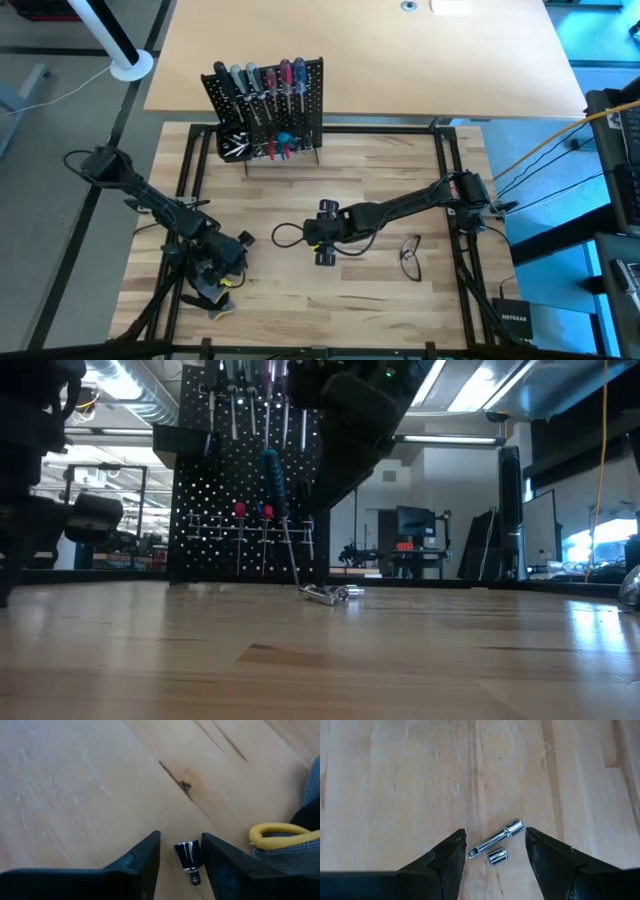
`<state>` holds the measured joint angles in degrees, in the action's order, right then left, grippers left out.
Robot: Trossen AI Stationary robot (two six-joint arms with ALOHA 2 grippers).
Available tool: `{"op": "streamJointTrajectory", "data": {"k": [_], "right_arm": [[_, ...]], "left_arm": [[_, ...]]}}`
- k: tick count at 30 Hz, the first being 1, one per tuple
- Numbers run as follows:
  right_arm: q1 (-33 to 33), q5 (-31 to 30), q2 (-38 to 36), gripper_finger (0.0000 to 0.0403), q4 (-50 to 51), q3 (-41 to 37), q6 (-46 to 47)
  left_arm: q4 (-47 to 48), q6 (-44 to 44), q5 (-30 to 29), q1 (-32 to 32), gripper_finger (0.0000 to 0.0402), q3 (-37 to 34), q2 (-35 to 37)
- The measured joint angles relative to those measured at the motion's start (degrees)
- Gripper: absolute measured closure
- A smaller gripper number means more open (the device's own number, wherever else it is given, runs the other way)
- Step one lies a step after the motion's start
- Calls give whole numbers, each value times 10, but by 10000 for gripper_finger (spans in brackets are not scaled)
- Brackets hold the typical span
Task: Hang tools onto peg board
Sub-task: Put the socket into the black bin on the peg board
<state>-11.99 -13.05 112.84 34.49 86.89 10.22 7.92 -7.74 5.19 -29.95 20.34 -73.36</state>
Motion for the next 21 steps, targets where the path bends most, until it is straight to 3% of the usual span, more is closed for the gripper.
{"op": "streamJointTrajectory", "data": {"k": [8, 15, 21], "right_arm": [[0, 0, 0, 196, -1, 0, 0], [0, 2, 0, 196, 26, 0, 6], [-1, 5, 0, 196, 85, 0, 16]], "left_arm": [[12, 55, -2, 0, 296, 0, 0], [23, 100, -7, 0, 352, 8, 0], [103, 108, -30, -1, 357, 60, -3]]}}
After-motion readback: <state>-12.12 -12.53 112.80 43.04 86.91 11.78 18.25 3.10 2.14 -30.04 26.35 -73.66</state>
